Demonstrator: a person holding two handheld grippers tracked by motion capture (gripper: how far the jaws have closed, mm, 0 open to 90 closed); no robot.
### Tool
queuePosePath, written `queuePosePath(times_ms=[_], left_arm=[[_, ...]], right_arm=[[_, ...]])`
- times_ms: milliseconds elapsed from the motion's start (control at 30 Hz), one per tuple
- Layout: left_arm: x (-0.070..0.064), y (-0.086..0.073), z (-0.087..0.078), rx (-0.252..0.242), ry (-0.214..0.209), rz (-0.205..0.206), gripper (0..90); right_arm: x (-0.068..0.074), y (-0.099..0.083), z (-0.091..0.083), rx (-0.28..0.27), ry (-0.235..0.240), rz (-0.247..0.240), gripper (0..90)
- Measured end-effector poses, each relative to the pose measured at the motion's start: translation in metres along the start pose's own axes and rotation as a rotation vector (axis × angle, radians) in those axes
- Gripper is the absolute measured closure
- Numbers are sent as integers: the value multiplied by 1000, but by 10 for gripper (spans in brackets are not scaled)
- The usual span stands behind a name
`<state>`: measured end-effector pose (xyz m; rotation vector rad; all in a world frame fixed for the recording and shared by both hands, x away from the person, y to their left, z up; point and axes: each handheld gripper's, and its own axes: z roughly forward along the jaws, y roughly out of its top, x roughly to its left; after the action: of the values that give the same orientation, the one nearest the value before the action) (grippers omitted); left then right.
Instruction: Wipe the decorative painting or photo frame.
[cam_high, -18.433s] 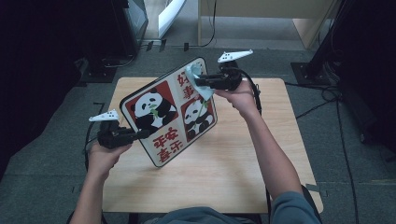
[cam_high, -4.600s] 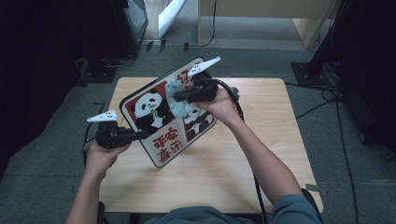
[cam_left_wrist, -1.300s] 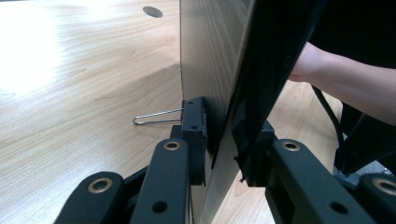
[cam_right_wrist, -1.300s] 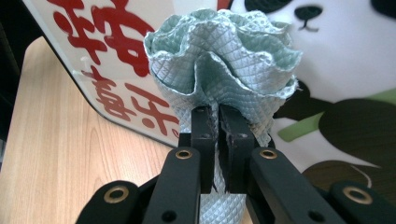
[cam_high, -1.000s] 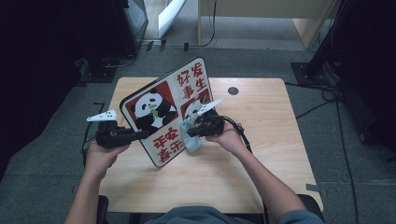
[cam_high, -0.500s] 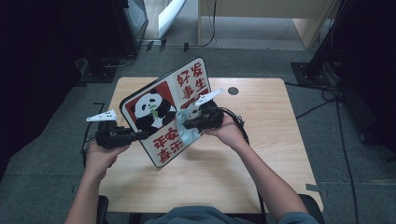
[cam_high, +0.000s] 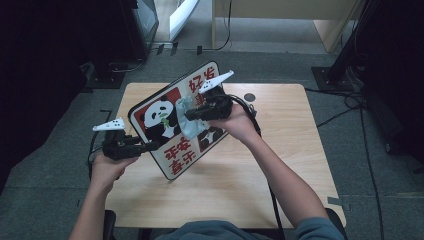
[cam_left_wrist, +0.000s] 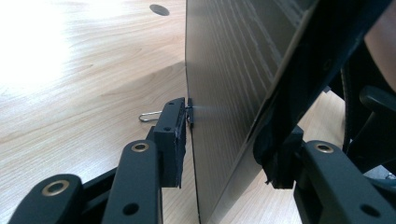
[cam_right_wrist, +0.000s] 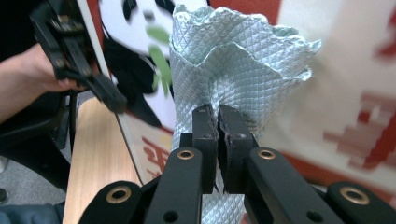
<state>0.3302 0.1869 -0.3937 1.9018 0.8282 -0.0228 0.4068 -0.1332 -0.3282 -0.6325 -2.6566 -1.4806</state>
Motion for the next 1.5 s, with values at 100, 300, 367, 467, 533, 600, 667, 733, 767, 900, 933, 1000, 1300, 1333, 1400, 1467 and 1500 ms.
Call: queuePosePath(times_ms=[100, 300, 367, 467, 533, 600, 667, 733, 767, 900, 933, 1000, 1300, 1333, 1400, 1467, 1500], left_arm=[[0, 0, 0, -1, 0, -2, 565], [1, 0, 0, 1, -16, -9, 592], [0, 0, 0, -2, -22, -4, 623], [-1, 0, -1, -4, -22, 2, 679], [-1, 1, -1, -5, -26, 6, 715], [-2, 1, -1, -7, -32, 9, 744], [-2, 1, -1, -4, -29, 15, 746], [-2, 1, -1, -3, -30, 16, 746], [-2, 1, -1, -3, -30, 16, 746], [-2, 1, -1, -4, -30, 20, 746], [-2, 1, -1, -5, -30, 21, 746], [-2, 1, -1, -6, -30, 22, 746], [-2, 0, -1, -4, -23, 37, 750], [-2, 0, -1, -4, -24, 37, 750], [-2, 0, -1, -4, -25, 36, 749], [-2, 0, -1, -4, -26, 34, 749], [-2, 0, -1, -4, -27, 34, 748]], right_arm=[[4, 14, 0, -6, 2, -17, 870], [14, 39, -1, -12, 3, -66, 870], [16, 47, -1, -12, 3, -74, 870], [17, 54, -1, -17, -1, -82, 870], [17, 57, 0, -16, -1, -82, 870], [17, 57, 2, -12, -1, -77, 870], [16, 57, 4, -11, 4, -75, 869], [15, 55, 5, -15, 8, -68, 869], [15, 55, 5, -14, 8, -68, 869], [14, 51, 8, -6, 10, -64, 869], [13, 49, 8, -4, 12, -66, 868], [13, 47, 9, -2, 13, -61, 868], [10, 33, 17, 8, 33, -39, 868], [10, 32, 18, 8, 33, -40, 868], [9, 29, 19, 7, 37, -35, 868], [9, 27, 20, 7, 42, -35, 868], [9, 26, 20, 11, 41, -31, 868]])
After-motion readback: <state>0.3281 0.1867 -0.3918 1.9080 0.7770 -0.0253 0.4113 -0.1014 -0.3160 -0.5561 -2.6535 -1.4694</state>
